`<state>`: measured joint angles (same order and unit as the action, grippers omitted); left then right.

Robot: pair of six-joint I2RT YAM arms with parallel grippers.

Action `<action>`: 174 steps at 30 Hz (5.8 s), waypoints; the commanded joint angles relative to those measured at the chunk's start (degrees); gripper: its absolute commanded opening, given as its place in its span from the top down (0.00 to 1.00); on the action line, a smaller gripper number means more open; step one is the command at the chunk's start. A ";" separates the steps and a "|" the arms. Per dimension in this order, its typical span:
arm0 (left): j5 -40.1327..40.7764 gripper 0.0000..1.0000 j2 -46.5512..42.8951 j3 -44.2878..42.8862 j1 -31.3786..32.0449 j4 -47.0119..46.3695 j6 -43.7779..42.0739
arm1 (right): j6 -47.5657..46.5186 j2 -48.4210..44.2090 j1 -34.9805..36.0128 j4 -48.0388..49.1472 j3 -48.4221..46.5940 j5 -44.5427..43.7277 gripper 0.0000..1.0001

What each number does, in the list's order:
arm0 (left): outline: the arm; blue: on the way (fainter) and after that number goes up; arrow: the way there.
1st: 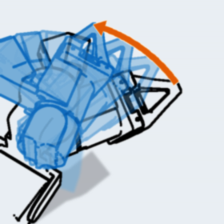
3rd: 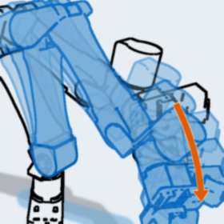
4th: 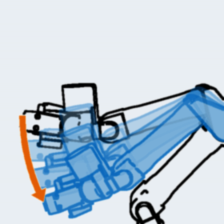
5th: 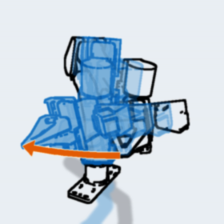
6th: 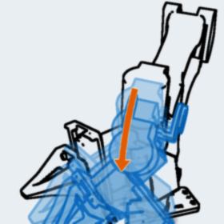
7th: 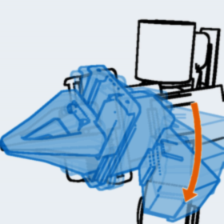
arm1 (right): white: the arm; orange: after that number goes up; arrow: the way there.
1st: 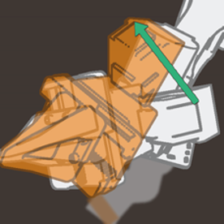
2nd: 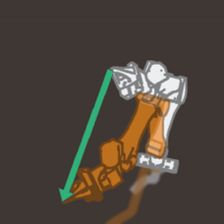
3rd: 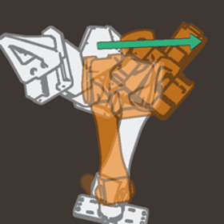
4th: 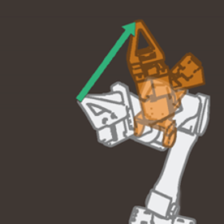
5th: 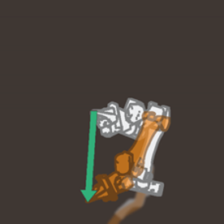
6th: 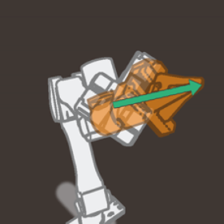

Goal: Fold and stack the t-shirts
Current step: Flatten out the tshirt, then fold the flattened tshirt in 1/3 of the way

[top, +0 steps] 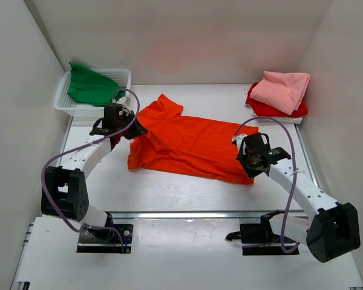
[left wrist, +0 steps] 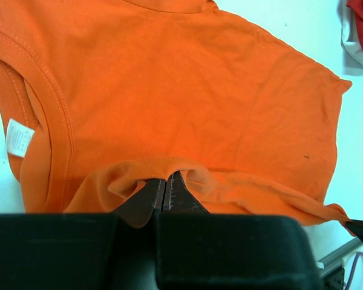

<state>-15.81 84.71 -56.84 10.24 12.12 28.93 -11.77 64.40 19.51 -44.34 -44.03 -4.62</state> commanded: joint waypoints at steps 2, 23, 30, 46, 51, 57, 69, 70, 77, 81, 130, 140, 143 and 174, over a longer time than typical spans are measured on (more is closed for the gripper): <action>-0.89 1.00 -8.40 -3.54 -0.13 4.13 -1.07 | 2.10 -3.84 -1.40 -8.04 -5.27 6.63 1.00; 4.30 1.00 -29.51 4.81 0.05 16.44 -5.64 | 0.95 -13.60 7.12 -17.63 -12.66 15.18 1.00; 4.56 1.00 -37.50 -0.96 0.30 18.72 -7.04 | -0.35 -19.13 4.41 -18.59 -18.34 13.58 1.00; 7.28 1.00 -35.05 -42.63 9.44 20.22 -7.40 | -5.46 -22.39 -6.94 -10.60 -49.73 31.07 1.00; 8.87 1.00 -31.28 -50.12 11.03 20.66 -8.18 | -5.37 -17.39 -6.07 -8.49 -57.47 32.13 1.00; 9.23 1.00 -25.91 -49.08 9.20 18.83 -11.17 | -8.62 -9.04 -8.25 -4.36 -57.67 32.64 1.00; 1.57 1.00 -10.45 -33.33 0.05 6.96 -15.83 | -6.69 7.92 -24.79 17.96 -42.98 47.87 1.00; 1.58 1.00 -7.48 -34.82 -0.65 6.87 -17.31 | -7.30 10.54 -24.69 18.93 -44.72 47.60 1.00; -0.18 1.00 9.24 -68.27 -3.03 15.91 -18.64 | -12.31 23.13 -24.60 13.67 -68.69 42.15 1.00; -0.27 1.00 7.50 -70.80 -2.77 15.40 -18.21 | -13.54 25.17 -25.84 10.41 -77.08 41.53 1.00; 2.28 1.00 -22.04 12.98 -1.01 -3.07 -10.29 | -11.88 6.44 -19.68 -5.14 -10.90 32.40 1.00; 2.19 1.00 -23.01 13.16 -0.22 -3.51 -10.74 | -5.90 4.68 -26.54 -6.81 -9.41 31.26 0.99; 0.44 1.00 -21.96 12.63 -0.05 -4.12 -10.12 | -4.23 5.21 -25.93 -5.94 -7.39 29.67 1.00; 2.97 0.52 -3.32 5.17 0.05 -15.19 -6.34 | 4.72 20.68 -24.35 8.81 -8.09 8.28 0.81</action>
<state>-15.11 81.80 -48.31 11.05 2.63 21.15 -10.92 85.73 -6.22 -42.63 -49.17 15.35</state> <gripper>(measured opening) 0.459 0.153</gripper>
